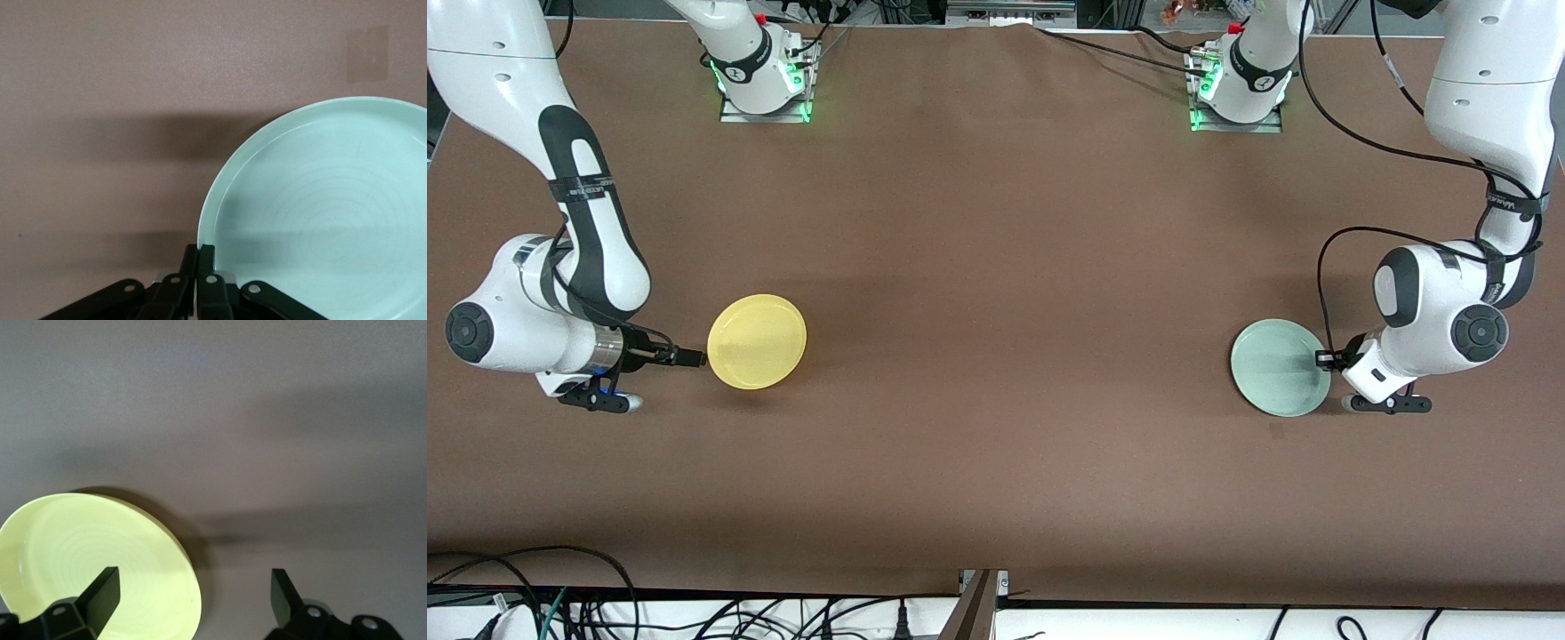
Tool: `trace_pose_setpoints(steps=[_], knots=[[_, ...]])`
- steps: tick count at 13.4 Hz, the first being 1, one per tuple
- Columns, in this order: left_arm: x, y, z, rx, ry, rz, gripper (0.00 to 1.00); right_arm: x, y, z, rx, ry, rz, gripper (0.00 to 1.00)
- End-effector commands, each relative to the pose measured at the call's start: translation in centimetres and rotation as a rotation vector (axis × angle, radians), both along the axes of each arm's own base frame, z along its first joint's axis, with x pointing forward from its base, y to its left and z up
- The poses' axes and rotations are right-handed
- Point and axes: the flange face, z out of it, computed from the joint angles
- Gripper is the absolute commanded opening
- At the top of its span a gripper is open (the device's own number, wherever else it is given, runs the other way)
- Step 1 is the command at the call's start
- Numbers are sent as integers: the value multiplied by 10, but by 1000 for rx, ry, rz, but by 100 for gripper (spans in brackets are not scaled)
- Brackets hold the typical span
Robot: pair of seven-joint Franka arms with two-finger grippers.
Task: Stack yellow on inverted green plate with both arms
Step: 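Lift the green plate with the left gripper while the right gripper grips yellow, then carry the green plate to the table middle and flip it upside down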
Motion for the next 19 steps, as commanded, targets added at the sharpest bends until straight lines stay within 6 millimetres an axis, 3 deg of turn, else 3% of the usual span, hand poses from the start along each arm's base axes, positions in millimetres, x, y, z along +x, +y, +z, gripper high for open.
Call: trace_pose_setpoints(steps=[1, 5, 9, 11, 15, 17, 19], knots=[[4, -11, 31, 7, 28, -30, 0, -16, 4, 7, 22, -48, -22, 100], [38, -74, 117, 36, 46, -72, 0, -33, 10, -2, 6, -109, -24, 100], [46, -179, 186, 220, 43, -155, 0, -48, 15, -15, 24, -120, -19, 100], [30, -248, 206, 293, 64, -174, 0, -52, 14, -19, 98, -137, -4, 100], [-15, -370, 221, 494, -37, -180, 0, -54, 13, -24, 140, -146, 6, 100], [-43, -431, 208, 629, -154, -144, 0, -55, 13, -26, 144, -146, 36, 100], [-68, -479, 197, 694, -273, -106, 0, -56, 8, -31, 145, -150, 74, 100]])
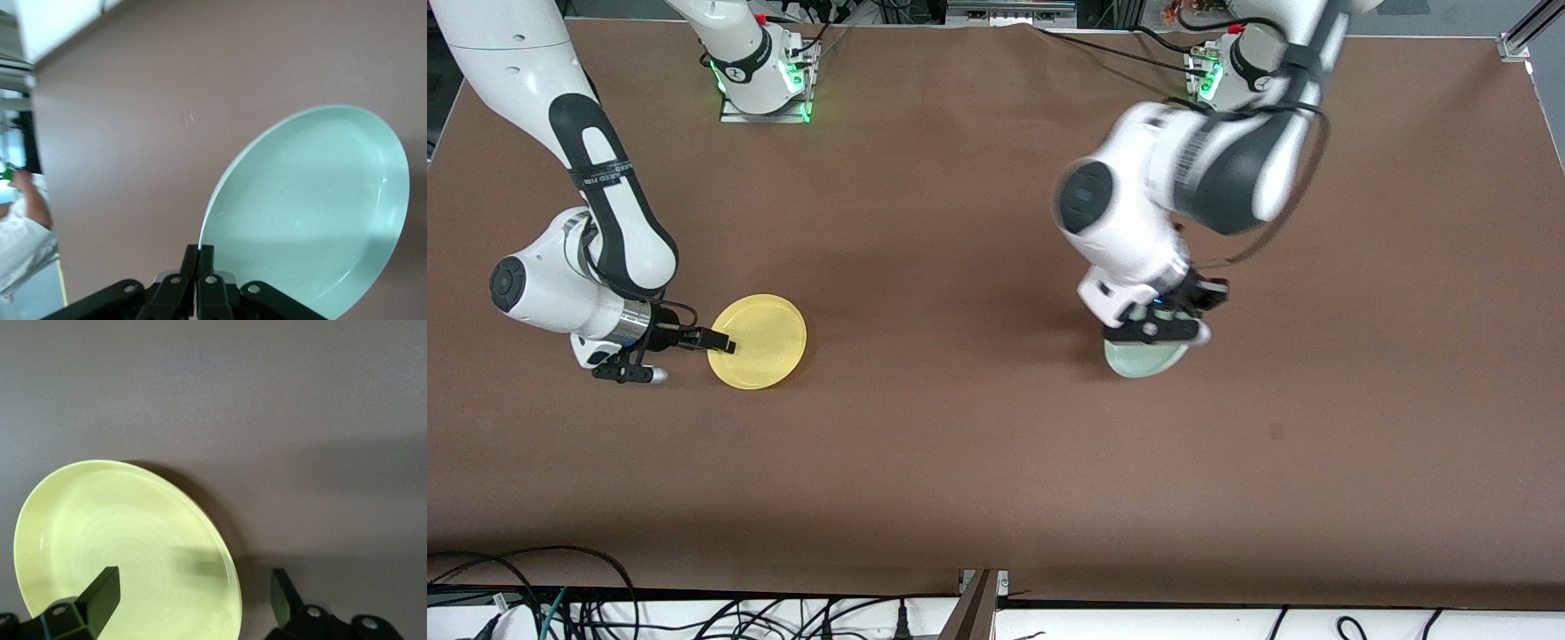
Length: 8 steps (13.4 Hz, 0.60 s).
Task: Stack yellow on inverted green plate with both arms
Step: 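Carry the green plate to the table middle and flip it upside down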
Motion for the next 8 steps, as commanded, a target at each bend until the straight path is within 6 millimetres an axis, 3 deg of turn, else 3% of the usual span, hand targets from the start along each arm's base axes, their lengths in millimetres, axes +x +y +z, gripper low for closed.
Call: trace_pose_setpoints(steps=[1, 2, 4, 7, 8], knots=[[-24, -56, -23, 73, -124, 4, 0, -9, -9, 0, 17, -13, 25, 100], [-37, -87, -28, 76, -157, -31, 0, -9, -9, 0, 17, -13, 25, 100], [-48, -124, -41, 123, -217, -120, 0, -10, -9, -2, 17, -9, 25, 97], [-79, -172, -98, 262, -324, -271, 0, -9, -9, -3, 16, -8, 26, 50], [-83, -178, -102, 280, -343, -290, 0, -9, -9, -3, 16, -8, 26, 43]])
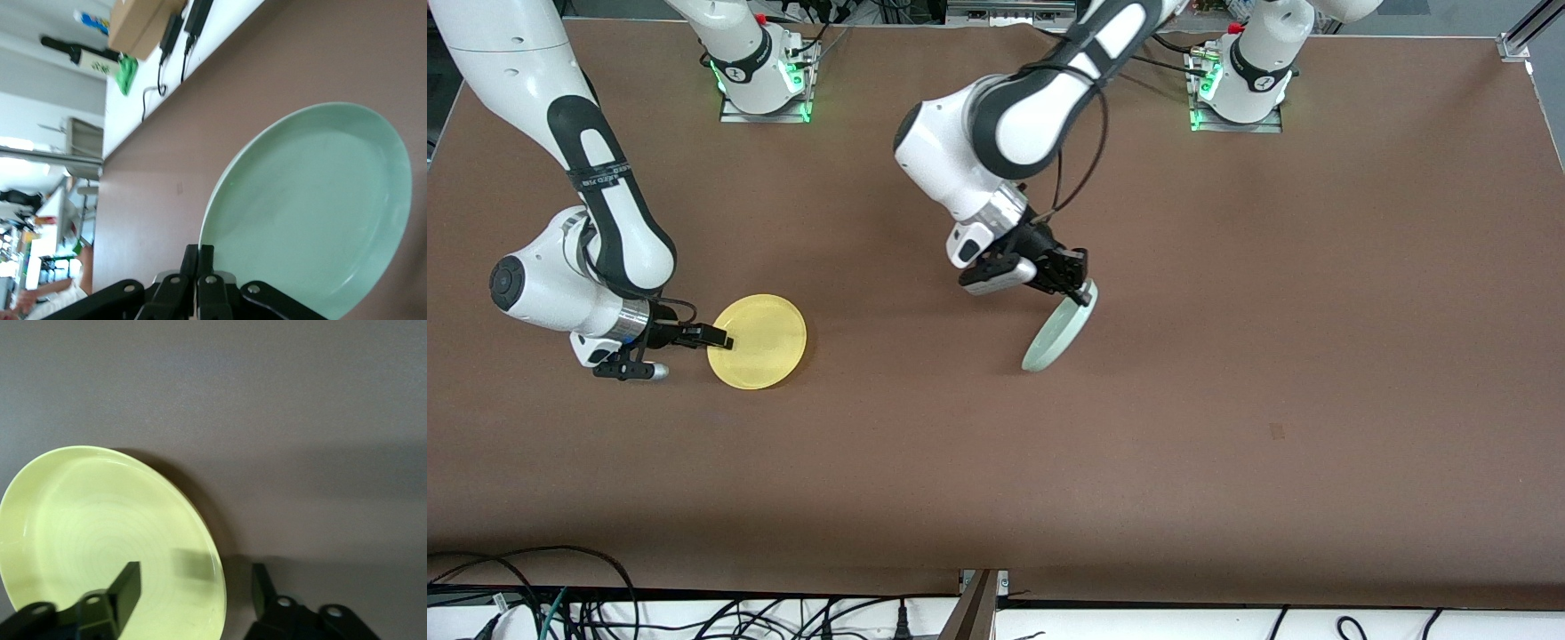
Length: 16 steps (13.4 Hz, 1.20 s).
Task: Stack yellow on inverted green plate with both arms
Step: 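Carry the green plate to the table middle and flip it upside down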
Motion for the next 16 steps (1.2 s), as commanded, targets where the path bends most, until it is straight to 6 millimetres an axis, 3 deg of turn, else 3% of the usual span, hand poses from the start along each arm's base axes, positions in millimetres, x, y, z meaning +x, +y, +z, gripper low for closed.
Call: trace_pose_setpoints(steps=[1, 5, 8, 9, 12, 16], knots=[[2, -18, -15, 43, -73, -35, 0, -5, -2, 1, 17, -8, 6, 42], [5, -21, -30, 117, -126, -83, 0, -6, -2, -2, 17, -4, 6, 43], [-12, -34, -55, 180, -151, -134, 0, -6, -2, -2, 17, -4, 6, 42], [-19, -37, -69, 219, -168, -147, 0, -5, -2, -2, 17, -6, 7, 38], [-32, -44, -86, 250, -185, -162, 0, -6, -2, -2, 19, -7, 21, 14], [-52, -55, -95, 257, -192, -177, 0, -6, -2, -5, 19, -2, 20, 2]])
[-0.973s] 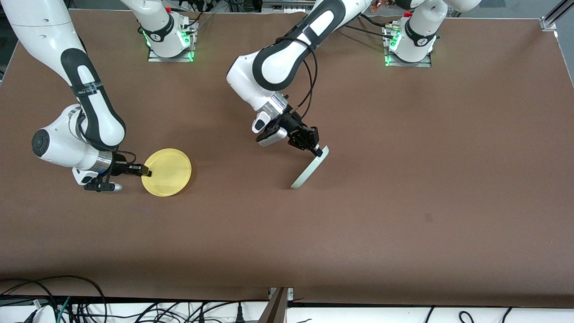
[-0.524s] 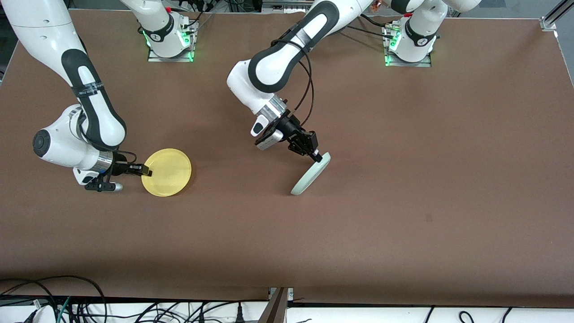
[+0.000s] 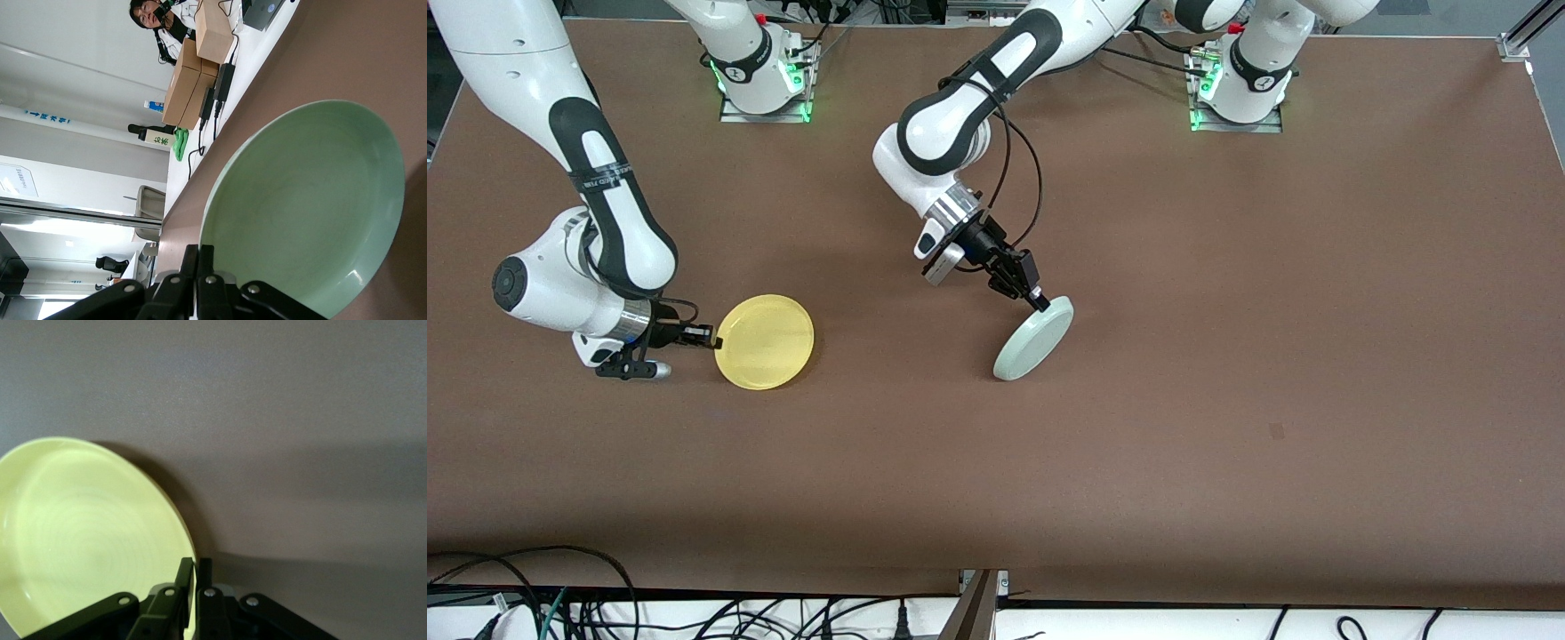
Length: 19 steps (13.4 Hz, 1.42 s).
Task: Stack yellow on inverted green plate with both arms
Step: 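Carry the green plate to the table middle and flip it upside down, then open the left gripper and raise it off the inverted green plate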
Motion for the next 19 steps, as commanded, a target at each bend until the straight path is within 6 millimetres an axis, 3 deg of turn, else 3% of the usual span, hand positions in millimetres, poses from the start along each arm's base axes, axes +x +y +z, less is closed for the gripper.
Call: trace_pose_setpoints(steps=[1, 3, 4, 6, 8, 10, 12, 15, 16, 18, 19], knots=[[-24, -20, -13, 14, -34, -29, 0, -4, -2, 0, 18, -7, 6, 0], [-47, -31, -16, 18, -43, -39, 0, -4, -2, 0, 19, -5, 7, 0], [-63, -37, -24, 40, -43, -51, 7, -4, -2, 0, 19, -5, 7, 0], [-86, -45, -35, 70, -46, -62, 100, -4, -2, -1, 19, -4, 7, 0], [-101, -54, -34, 43, -41, -72, 100, -3, -2, 1, 19, -7, 6, 0], [-128, -63, -53, -77, -104, -41, 100, -2, -1, 4, 19, -12, 4, 0], [-156, -84, -72, -287, -142, -61, 100, 3, -1, 12, 18, -29, 6, 0], [-170, -100, -79, -594, -155, 92, 100, 15, 0, 37, 46, -25, 22, 0], [-163, -103, -73, -665, -140, 138, 100, 21, -4, 47, 57, -17, 26, 0], [-112, -91, -56, -785, -70, 302, 100, 33, -4, 71, 87, 4, 45, 0], [-85, -90, -35, -893, -24, 406, 100, 37, -3, 85, 103, 16, 55, 0]])
